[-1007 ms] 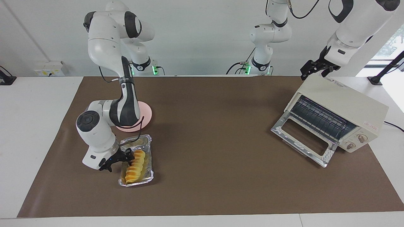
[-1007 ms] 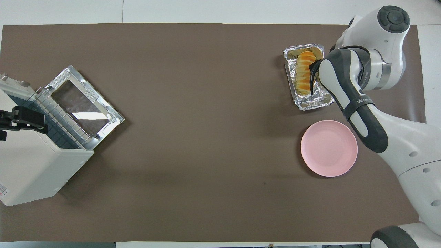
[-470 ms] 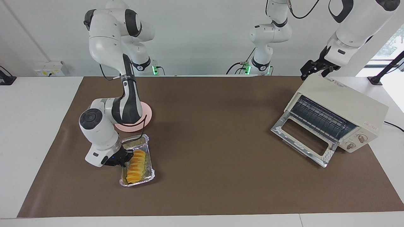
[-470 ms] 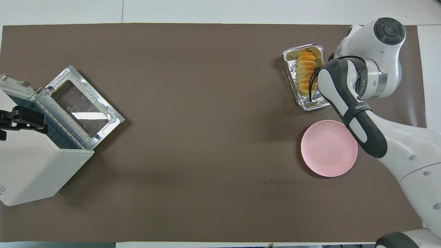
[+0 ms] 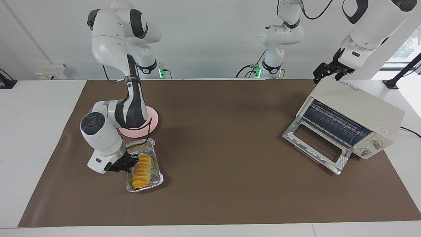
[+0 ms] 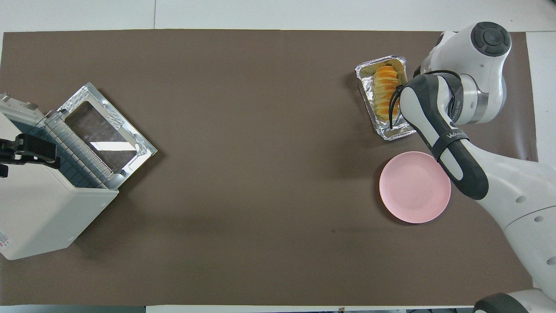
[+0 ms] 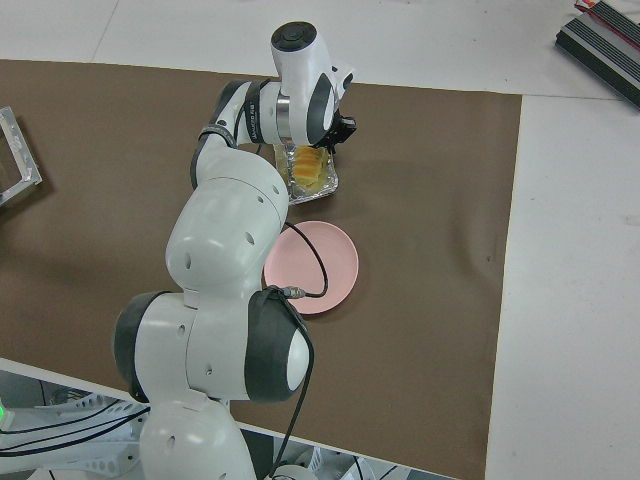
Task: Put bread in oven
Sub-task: 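Slide the foil tray with the right gripper toward the toaster oven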
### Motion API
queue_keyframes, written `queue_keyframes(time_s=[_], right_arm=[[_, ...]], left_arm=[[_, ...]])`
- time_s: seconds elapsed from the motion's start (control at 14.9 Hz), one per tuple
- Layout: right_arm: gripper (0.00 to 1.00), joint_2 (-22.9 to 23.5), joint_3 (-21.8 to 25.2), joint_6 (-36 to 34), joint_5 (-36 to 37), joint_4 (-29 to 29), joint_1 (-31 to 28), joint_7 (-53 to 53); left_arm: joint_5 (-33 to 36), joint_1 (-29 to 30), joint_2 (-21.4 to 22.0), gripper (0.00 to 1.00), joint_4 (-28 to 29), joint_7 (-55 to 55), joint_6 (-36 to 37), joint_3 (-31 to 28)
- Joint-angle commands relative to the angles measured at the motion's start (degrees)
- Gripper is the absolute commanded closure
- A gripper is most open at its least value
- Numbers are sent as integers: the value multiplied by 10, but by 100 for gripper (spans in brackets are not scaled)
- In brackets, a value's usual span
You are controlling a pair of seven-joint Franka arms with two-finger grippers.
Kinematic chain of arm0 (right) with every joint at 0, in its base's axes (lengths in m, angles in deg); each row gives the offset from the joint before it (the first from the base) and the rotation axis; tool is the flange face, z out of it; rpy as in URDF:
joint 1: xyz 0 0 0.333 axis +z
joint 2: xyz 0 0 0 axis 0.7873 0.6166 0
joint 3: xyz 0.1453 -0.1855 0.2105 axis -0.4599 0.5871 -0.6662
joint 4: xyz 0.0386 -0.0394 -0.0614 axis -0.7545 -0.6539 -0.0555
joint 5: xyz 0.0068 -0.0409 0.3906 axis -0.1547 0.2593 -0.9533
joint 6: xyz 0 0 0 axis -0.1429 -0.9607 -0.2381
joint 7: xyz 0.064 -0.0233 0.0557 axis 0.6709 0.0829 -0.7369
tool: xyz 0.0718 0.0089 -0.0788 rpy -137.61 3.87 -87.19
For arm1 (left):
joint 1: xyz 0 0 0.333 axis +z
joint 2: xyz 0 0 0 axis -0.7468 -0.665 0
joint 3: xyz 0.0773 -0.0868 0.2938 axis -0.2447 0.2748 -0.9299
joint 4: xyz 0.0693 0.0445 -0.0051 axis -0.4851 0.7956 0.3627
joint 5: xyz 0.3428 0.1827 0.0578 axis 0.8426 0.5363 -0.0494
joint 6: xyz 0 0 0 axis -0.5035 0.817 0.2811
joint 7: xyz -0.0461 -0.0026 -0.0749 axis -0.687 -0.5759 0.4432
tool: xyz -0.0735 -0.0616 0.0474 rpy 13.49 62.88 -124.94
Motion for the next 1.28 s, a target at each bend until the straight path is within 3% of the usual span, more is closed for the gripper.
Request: queue_keyframes(time_s=[0.0, 0.27, 0.6, 0.87, 1.21], right_arm=[[100, -7, -25, -91, -13, 67, 2, 41], [100, -6, -30, -169, -26, 127, 74, 179], [100, -5, -30, -163, -37, 124, 180, 355], [100, 13, -30, -97, -72, 110, 229, 437], [100, -15, -30, -5, -97, 7, 243, 454]], left_arm=[[-10, 6, 17, 0, 16, 1, -6, 1], [-10, 6, 16, 0, 16, 1, -6, 1], [-10, 7, 16, 0, 17, 1, -6, 1], [-10, 7, 16, 0, 16, 1, -6, 1], [-10, 7, 16, 0, 16, 1, -6, 1]])
